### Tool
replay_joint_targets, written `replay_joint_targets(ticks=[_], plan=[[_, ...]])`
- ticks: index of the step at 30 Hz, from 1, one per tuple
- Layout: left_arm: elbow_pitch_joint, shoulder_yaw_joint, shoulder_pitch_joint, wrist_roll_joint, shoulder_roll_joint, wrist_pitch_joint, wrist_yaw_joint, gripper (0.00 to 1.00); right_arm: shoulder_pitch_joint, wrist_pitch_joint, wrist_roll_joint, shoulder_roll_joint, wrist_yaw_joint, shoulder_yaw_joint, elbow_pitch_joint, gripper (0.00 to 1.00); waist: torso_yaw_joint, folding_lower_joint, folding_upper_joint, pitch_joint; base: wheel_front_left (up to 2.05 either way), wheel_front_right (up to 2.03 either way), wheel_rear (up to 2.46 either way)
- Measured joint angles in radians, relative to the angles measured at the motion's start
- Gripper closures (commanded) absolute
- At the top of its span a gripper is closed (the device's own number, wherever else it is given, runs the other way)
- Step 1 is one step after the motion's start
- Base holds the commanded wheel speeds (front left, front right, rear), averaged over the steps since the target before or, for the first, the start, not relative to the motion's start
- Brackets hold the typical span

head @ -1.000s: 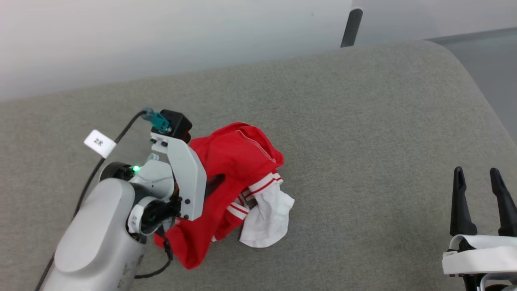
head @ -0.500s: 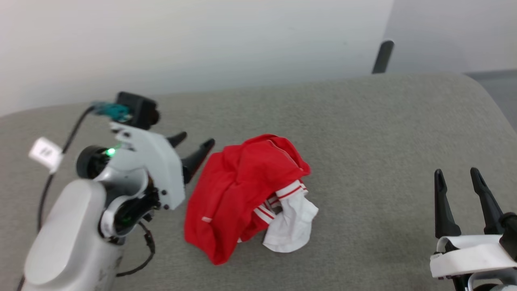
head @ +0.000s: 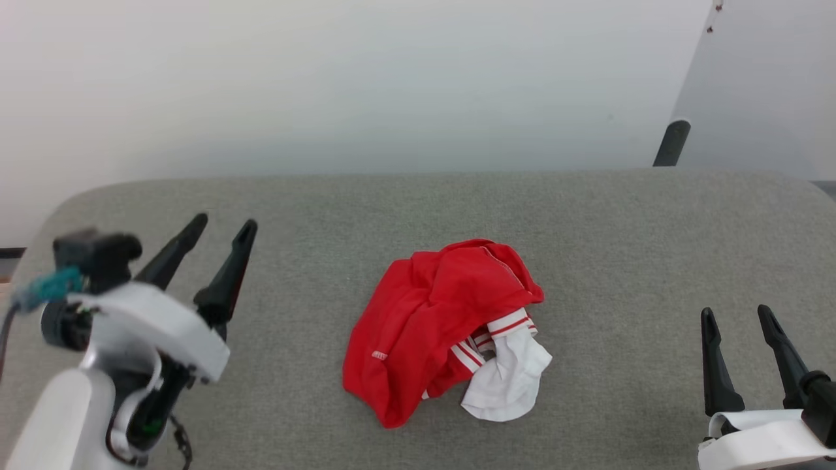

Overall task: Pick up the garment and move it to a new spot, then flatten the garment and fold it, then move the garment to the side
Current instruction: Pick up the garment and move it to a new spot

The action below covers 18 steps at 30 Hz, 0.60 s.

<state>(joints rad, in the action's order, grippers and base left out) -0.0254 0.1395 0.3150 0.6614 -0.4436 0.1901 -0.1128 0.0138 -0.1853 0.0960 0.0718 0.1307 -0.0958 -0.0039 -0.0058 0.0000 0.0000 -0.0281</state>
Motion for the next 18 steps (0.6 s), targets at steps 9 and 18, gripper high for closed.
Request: replay_joint_targets(ticks=[9, 18], plan=[[-0.075, -0.037, -0.143, -0.030, -0.018, -0.256, -0.010, 0.00, 0.014, -0.023, -0.001, 0.021, 0.000, 0.004, 0.044, 0.00, 0.010, 0.0000, 0.0000, -0.030, 0.00, 0.00, 0.00], [-0.130, -0.064, -0.261, -0.042, -0.035, -0.404, -0.012, 0.00, 0.043, -0.043, -0.002, 0.028, 0.000, -0.020, 0.069, 0.00, 0.002, 0.0000, 0.0000, -0.053, 0.00, 0.00, 0.00]])
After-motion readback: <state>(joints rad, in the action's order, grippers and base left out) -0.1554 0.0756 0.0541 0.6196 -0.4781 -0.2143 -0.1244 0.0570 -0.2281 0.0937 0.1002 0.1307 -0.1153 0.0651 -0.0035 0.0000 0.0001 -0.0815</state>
